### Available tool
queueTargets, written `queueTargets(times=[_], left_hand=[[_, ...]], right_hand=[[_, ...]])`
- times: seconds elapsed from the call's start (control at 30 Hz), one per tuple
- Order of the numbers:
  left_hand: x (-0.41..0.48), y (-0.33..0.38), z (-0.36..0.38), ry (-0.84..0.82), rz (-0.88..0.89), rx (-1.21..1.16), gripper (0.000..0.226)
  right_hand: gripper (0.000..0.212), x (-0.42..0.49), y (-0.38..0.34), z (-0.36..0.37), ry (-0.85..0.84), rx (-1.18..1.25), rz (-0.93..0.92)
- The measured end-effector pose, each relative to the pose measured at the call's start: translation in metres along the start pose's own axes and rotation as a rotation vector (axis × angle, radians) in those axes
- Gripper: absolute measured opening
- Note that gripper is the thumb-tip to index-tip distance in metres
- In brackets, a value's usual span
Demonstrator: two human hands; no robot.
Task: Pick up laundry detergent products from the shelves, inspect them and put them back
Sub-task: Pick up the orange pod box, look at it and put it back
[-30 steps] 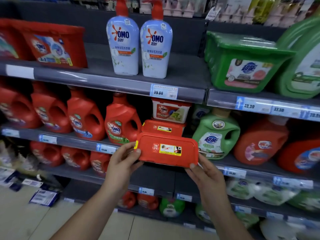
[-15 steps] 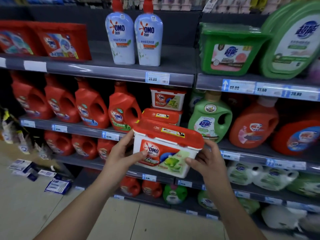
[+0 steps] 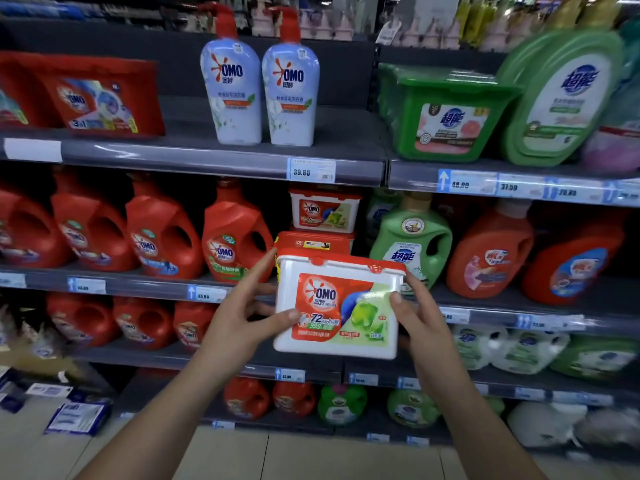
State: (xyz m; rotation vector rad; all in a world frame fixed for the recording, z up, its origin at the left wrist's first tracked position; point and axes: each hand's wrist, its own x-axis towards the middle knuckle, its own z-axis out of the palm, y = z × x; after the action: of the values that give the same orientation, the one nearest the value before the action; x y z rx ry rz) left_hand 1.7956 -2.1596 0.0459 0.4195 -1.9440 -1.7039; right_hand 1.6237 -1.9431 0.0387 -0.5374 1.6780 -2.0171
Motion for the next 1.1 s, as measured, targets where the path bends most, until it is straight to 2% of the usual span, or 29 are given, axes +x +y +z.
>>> queueTargets(times=[0.1,0.17,0.23,0.33,0.43,0.57,0.67,0.77,0.9,1.03,1.1], left_hand=[[0.015,-0.010,-0.018,-0.047,-0.025,-0.053,0.083],[0.024,-0.020,-0.025,-0.040,-0.079,-0.182,0.069],[0.033,-0.033,-0.031,-0.062,-0.157,-0.385,0.059],[0.045,-0.051,-0.045,-0.113,-0.212,-0.551,0.058],[0.056,-0.051,-0.056,-0.120,-0.224,-0.595,0.058],[0.065,-0.046,-0.065,-0.051,-0.103,-0.495,0.061],[0.069,-0.030,-0.069,0.031,0.130,-0.225,0.077],[0.073,-0.023,-0.067,-0.007,0.286,-0.034,0.094],[0.078,-0.032,-0.062,-0.029,0.337,0.018,0.092],[0.084,-0.045,-0.060,0.026,0.288,0.033,0.079],[0.091,-0.048,-0.055,0.081,0.244,0.092,0.065]], right_hand=[[0.053,0.006,-0.007,0.018,0.015,-0.096,-0.058],[0.054,0.006,-0.013,0.034,0.022,-0.228,-0.163],[0.064,0.003,-0.020,0.056,0.013,-0.377,-0.299],[0.075,-0.005,-0.023,0.089,0.004,-0.622,-0.458],[0.075,-0.005,-0.020,0.102,0.010,-0.664,-0.483],[0.066,0.005,-0.017,0.097,0.001,-0.488,-0.414],[0.058,0.016,-0.004,0.084,-0.054,-0.259,-0.334],[0.065,0.024,0.011,0.077,0.022,-0.190,-0.265],[0.073,0.033,0.025,0.070,0.061,-0.174,-0.273],[0.066,0.041,0.033,0.063,0.069,-0.193,-0.250],[0.061,0.047,0.037,0.061,0.064,-0.230,-0.215]])
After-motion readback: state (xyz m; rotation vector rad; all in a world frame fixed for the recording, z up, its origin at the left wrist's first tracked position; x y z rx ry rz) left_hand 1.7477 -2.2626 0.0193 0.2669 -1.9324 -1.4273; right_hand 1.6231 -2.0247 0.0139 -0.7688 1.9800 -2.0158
